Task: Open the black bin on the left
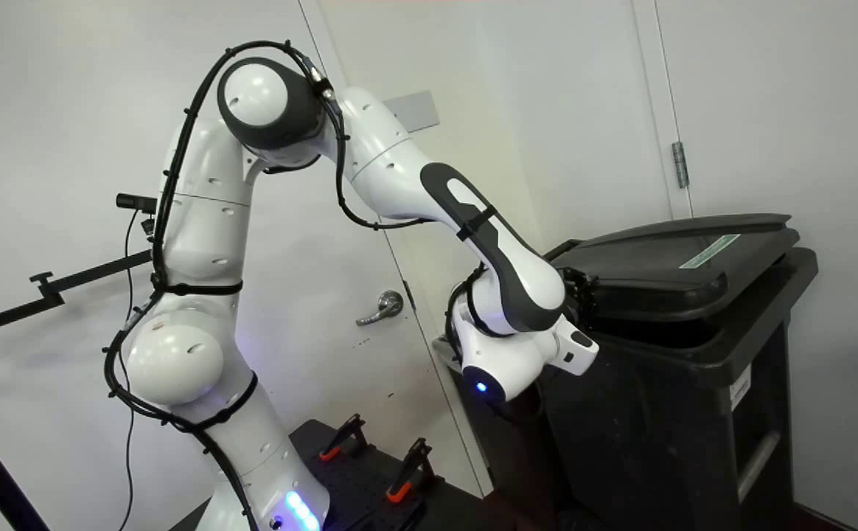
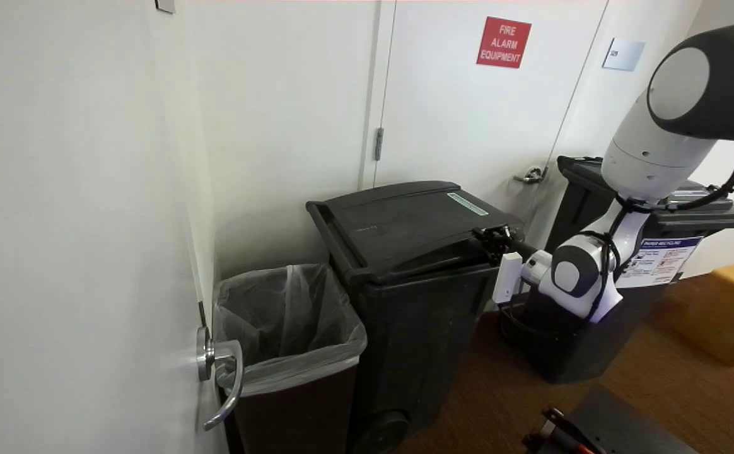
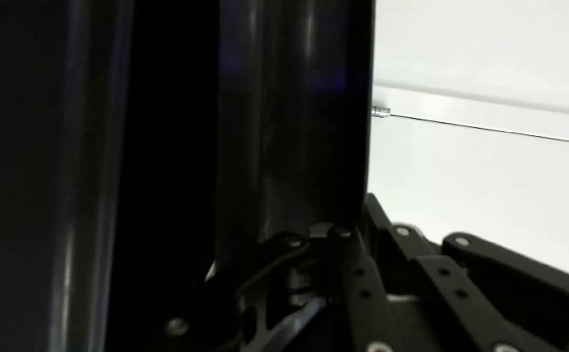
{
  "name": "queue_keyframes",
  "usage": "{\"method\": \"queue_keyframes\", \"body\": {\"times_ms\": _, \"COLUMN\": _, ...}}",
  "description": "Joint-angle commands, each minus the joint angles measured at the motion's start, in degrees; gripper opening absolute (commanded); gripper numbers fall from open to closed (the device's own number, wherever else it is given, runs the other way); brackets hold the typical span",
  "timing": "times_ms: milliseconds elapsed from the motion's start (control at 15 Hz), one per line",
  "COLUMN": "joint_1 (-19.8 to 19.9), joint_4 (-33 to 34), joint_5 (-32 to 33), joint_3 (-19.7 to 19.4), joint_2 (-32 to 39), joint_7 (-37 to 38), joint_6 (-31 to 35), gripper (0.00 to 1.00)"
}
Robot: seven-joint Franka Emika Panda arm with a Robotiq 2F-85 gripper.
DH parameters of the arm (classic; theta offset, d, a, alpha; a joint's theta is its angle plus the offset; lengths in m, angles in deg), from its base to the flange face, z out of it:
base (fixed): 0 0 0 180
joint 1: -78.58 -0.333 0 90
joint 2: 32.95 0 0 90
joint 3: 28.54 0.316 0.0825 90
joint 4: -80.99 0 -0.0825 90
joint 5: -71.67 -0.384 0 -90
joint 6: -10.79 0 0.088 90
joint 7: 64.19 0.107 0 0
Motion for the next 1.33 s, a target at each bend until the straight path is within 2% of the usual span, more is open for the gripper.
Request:
{"method": "queue_keyframes", "body": {"times_ms": 0, "joint_1": -2.39, "joint_4": -4.05, "joint_5": 1.87, "joint_3": -1.29, "joint_2": -6.63, "joint_7": -0.93, "joint_6": -4.99, "gripper": 0.03}}
{"method": "queue_keyframes", "body": {"times_ms": 267, "joint_1": -2.82, "joint_4": -4.63, "joint_5": 0.87, "joint_3": -1.37, "joint_2": -8.66, "joint_7": -1.49, "joint_6": -5.00, "gripper": 0.03}}
{"method": "queue_keyframes", "body": {"times_ms": 600, "joint_1": -4.10, "joint_4": -5.52, "joint_5": -4.79, "joint_3": -0.69, "joint_2": -11.19, "joint_7": -2.49, "joint_6": -1.48, "gripper": 0.03}}
{"method": "queue_keyframes", "body": {"times_ms": 667, "joint_1": 1.71, "joint_4": -6.15, "joint_5": -1.91, "joint_3": 3.12, "joint_2": -13.31, "joint_7": -3.15, "joint_6": -0.30, "gripper": 0.03}}
{"method": "queue_keyframes", "body": {"times_ms": 733, "joint_1": 2.40, "joint_4": -6.55, "joint_5": -2.18, "joint_3": 3.86, "joint_2": -14.36, "joint_7": -3.05, "joint_6": 0.87, "gripper": 0.03}}
{"method": "queue_keyframes", "body": {"times_ms": 1067, "joint_1": 12.07, "joint_4": -6.66, "joint_5": -1.78, "joint_3": 13.05, "joint_2": -19.71, "joint_7": -1.48, "joint_6": 10.39, "gripper": 0.03}}
{"method": "queue_keyframes", "body": {"times_ms": 1267, "joint_1": 16.37, "joint_4": -6.12, "joint_5": -1.78, "joint_3": 16.58, "joint_2": -22.23, "joint_7": -0.08, "joint_6": 15.73, "gripper": 0.03}}
